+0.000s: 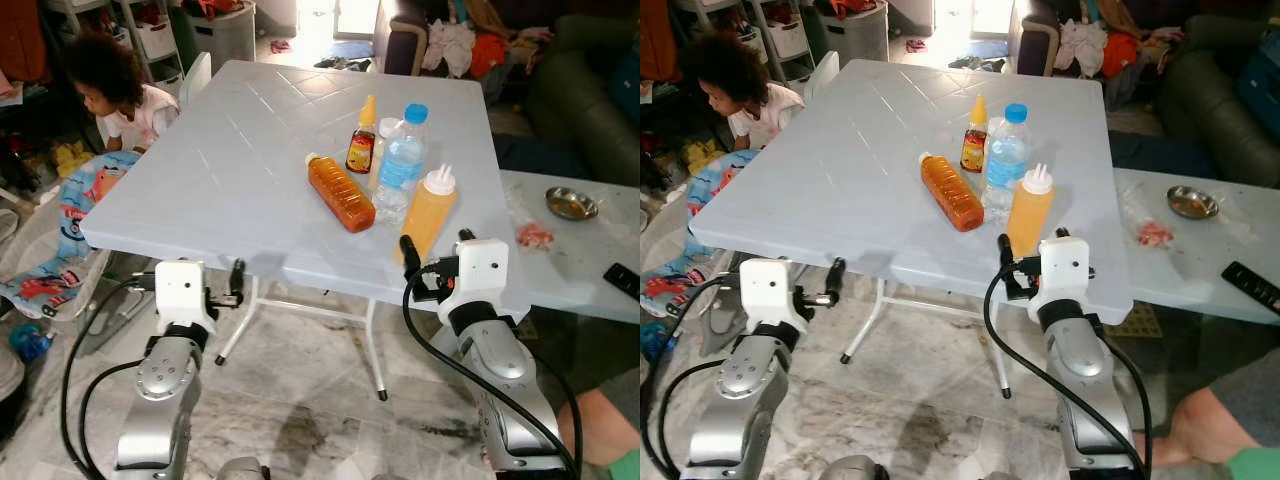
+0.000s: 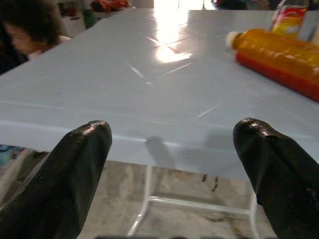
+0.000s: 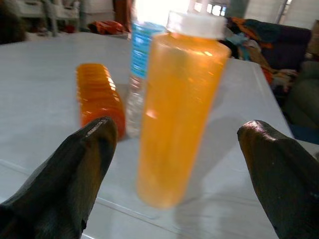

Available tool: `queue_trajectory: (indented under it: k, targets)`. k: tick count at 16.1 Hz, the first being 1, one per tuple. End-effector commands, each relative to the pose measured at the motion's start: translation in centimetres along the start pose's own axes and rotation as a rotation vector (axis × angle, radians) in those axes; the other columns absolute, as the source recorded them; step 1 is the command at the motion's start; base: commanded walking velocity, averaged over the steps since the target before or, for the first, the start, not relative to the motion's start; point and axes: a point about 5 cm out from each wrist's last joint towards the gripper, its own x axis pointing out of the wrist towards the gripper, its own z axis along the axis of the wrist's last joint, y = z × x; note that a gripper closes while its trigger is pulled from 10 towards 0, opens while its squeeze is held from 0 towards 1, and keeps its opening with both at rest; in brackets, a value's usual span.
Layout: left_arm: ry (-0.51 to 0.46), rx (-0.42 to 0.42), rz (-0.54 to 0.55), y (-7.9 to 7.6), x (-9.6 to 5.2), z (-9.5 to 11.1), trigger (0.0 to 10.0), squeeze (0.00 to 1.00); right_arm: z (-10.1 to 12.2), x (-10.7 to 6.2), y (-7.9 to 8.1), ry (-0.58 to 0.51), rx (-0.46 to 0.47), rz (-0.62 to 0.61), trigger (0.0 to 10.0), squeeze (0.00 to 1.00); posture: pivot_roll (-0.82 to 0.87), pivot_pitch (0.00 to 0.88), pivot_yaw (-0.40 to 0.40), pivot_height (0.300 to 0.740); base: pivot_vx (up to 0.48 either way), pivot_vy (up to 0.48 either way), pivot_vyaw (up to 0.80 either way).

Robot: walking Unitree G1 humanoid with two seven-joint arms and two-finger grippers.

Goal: Restocking fridge

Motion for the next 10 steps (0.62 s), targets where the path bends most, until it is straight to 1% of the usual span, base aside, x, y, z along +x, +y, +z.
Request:
queue_trajectory:
  k: [1, 5, 6, 7, 8, 10]
  targets:
    - [-0.017, -0.001, -0.036, -0.3, 0.1, 0.6, 10.0, 0.00, -0.2, 0.1, -0.5, 0.008, -0.007, -0.038, 10.0, 0.00, 0.00, 0.000, -0.008, 0.740, 0.000, 0.000, 0.00]
    - [-0.004, -0.008, -0.072, -0.6, 0.2, 0.6, 10.0, 0.00, -0.1, 0.1, -0.7, 0.005, -0.018, -0.068, 10.0, 0.00, -0.01, 0.003, 0.005, 0.740, 0.000, 0.000, 0.00]
    - [-0.003, -0.008, -0.076, -0.6, 0.3, 0.6, 10.0, 0.00, -0.1, 0.4, -0.8, 0.005, -0.018, -0.067, 10.0, 0.00, -0.01, 0.006, 0.011, 0.740, 0.000, 0.000, 0.00]
    - [0.000, -0.006, -0.080, -0.6, 0.3, 0.6, 10.0, 0.00, 0.0, 0.8, -0.7, -0.002, -0.007, -0.056, 10.0, 0.89, 0.00, 0.008, 0.013, 0.740, 0.000, 0.000, 0.00]
    - [0.002, -0.004, -0.082, -0.6, 0.4, 0.6, 10.0, 0.00, 0.1, 1.0, -0.6, -0.005, -0.009, -0.053, 10.0, 1.00, 0.00, 0.008, 0.014, 0.740, 0.000, 0.000, 0.00]
    - [0.007, 0.000, -0.084, -0.5, 0.3, 0.6, 10.0, 0.00, 0.1, 1.4, -0.6, -0.001, -0.024, -0.058, 10.0, 1.00, 0.00, 0.010, 0.014, 0.740, 0.000, 0.000, 0.00]
